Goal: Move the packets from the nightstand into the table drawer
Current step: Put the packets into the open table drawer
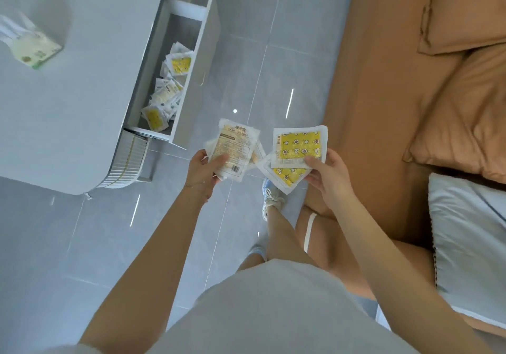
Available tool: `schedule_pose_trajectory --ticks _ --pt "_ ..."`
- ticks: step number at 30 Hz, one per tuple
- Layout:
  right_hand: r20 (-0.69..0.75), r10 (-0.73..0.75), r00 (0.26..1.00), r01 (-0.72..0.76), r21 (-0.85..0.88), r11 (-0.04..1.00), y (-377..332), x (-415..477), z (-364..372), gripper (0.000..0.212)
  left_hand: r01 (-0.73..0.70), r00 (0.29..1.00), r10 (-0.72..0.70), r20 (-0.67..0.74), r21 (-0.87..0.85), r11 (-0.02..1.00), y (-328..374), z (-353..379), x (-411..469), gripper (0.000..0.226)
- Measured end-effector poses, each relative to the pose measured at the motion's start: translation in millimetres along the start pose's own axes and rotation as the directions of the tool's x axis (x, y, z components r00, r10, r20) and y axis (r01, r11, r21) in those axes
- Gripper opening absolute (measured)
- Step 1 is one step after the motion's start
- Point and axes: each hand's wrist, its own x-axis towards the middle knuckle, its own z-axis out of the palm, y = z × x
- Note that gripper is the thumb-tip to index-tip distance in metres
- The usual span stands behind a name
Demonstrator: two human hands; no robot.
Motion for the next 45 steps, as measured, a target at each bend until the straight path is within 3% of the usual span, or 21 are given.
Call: schedule_pose_trajectory --ticks 6,11,18,25,29,33,42,45 --pt "0.105 0.037 0.994 -0.019 -0.165 0.986 -75 64 55 0.029 -0.014 0.994 0.006 -0.108 -0.075 0.997 55 11 42 0.019" --pt "0.124 0.042 0.991 -0.012 -0.231 0.973 -118 100 96 0.027 -0.011 0.985 -0.014 -0.171 -0.142 0.99 92 13 71 0.032" --pt "0.155 0.065 0.986 -0.016 -0.296 0.955 -171 168 161 0.026 -0.02 0.964 -0.037 -0.263 -0.212 0.977 146 2 132 0.021" --pt "0.199 0.103 0.975 -0.023 -0.37 0.929 -218 239 255 0.021 0.01 0.954 -0.112 -0.28 -0.343 0.939 211 -15 202 0.031" --pt "0.233 0.134 0.963 -0.047 -0.344 0.938 -245 275 308 0.021 -0.018 0.945 -0.118 -0.305 -0.408 0.913 256 -26 242 0.04" --pt "0.265 0.191 0.945 -0.108 -0.298 0.949 -263 312 356 0.027 -0.052 0.929 -0.099 -0.355 -0.393 0.918 293 -33 274 0.023" --pt "0.279 0.317 0.907 -0.129 -0.532 0.837 -258 418 434 0.031 -0.029 0.855 -0.267 -0.445 -0.555 0.831 281 -45 352 0.037" --pt "0.28 0.327 0.902 -0.099 -0.605 0.79 -240 462 452 0.029 -0.012 0.824 -0.343 -0.451 -0.62 0.785 254 -52 385 0.031"
